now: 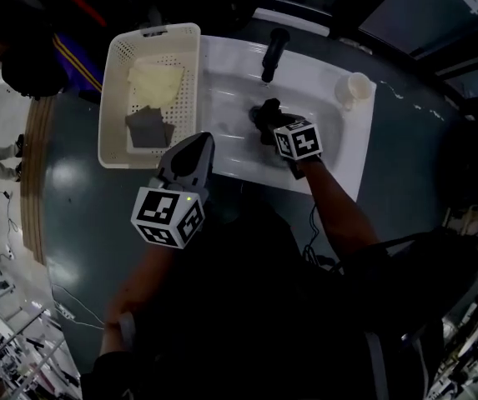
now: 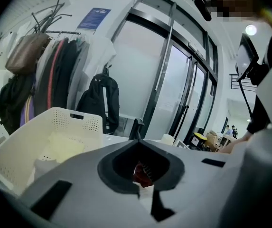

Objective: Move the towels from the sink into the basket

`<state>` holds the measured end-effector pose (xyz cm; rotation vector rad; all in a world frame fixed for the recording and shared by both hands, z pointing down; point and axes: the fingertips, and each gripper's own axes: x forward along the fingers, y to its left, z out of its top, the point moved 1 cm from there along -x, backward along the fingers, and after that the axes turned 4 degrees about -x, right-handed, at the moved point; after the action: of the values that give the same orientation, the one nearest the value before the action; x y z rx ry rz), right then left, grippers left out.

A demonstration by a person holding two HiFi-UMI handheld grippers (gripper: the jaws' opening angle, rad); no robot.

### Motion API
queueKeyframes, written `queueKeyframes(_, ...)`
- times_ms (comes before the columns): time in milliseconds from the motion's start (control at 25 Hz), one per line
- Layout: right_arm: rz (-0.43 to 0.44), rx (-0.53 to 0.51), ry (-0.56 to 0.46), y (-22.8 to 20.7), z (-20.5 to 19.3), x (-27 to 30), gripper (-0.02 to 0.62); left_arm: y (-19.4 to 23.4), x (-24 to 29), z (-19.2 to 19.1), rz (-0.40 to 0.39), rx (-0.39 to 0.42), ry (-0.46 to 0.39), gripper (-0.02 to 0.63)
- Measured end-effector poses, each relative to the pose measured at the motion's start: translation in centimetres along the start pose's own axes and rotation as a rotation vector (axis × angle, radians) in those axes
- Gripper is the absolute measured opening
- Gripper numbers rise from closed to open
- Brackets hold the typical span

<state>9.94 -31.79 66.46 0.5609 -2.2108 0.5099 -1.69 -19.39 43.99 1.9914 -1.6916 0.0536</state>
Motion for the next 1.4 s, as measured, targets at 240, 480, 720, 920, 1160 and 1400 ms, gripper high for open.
queueKeyframes(240, -0.046, -0.02, -0.133, 3.6, 4.8, -5.3, 0.092, 2.4, -5.1, 1.1, 0.012, -0.03, -0.068, 0.003)
queueKeyframes(480, -0.047, -0.048, -0.267, 8.6, 9.8, -10.0, 0.092, 5.4, -10.1, 2.2, 0.034, -0.066, -0.139, 0.003)
queueKeyframes(720, -0.028, -0.082, -0.373, 13.7, 14.6, -14.1, 0.092, 7.6, -14.3, 3.5, 0.039, -0.08, -0.203, 0.003)
queueKeyframes(920, -0.02, -0.126, -0.436, 18.7, 17.9, -16.0, 0.092, 9.5, -17.5, 4.3, 0.043, -0.063, -0.229, 0.003)
queueKeyframes(1160, -0.061, -0.127, -0.468, 23.3, 20.7, -16.4, 0.092, 11.9, -21.0, 5.3, 0.044, -0.041, -0.27, 0.003)
queueKeyframes(1400, -0.074, -0.112, -0.454, 27.2, 21.5, -14.5, 0.094, 13.2, -23.0, 5.0, 0.04, -0.038, -0.281, 0.003)
